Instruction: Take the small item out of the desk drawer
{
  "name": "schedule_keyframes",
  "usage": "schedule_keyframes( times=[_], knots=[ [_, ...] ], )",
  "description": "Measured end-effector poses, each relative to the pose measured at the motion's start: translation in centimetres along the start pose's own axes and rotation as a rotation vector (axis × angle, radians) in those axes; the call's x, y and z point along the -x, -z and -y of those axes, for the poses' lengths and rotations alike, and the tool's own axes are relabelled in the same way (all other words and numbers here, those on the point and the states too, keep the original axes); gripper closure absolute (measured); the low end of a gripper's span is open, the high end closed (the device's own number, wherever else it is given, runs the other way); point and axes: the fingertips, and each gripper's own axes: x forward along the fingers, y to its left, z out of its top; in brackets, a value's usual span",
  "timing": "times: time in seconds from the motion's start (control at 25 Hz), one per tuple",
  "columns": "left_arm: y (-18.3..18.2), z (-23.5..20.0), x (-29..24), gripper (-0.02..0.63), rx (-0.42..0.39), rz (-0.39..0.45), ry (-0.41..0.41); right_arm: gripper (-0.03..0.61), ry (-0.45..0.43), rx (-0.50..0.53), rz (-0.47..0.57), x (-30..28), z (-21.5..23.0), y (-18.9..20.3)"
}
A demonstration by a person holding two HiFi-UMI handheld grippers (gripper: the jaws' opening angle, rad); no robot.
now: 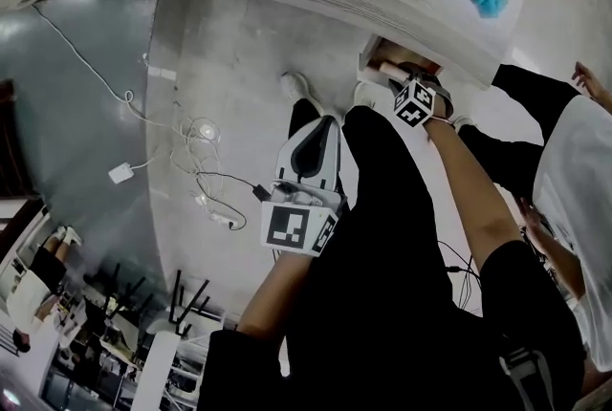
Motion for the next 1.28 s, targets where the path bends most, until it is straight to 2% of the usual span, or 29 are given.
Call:
schedule_keyframes(
  times=[0.2, 0.52, 0.68, 0.88, 1.28],
  knots=[
    [0.1, -1.3, -0.2, 0.603, 0.046, -0.004, -0.019, 0.422, -0.019, 0.006, -0.029, -1.4, 0.3, -0.1],
    [0.5, -2.0, -1.6, 0.603, 0.052, -0.014, -0.017, 0.430, -0.035, 0.023, -0.053, -2.8, 0.8, 0.2],
    [0.9, -2.4, -2.0, 0.603, 0.063, -0.014, -0.013, 0.485, -0.088, 0.038, -0.068, -3.4, 0.2, 0.3],
    [0.4, -3.2, -2.0, 0.603, 0.073, -0.011, -0.010, 0.474, -0.131, 0.021, -0.081, -3.6, 0.2, -0.1],
    [-0.4, -3.7, -1.6, 0.603, 0.061, -0.011, -0.011, 0.486, -0.050, 0.013, -0.035, -2.3, 0.0, -0.4]
  ],
)
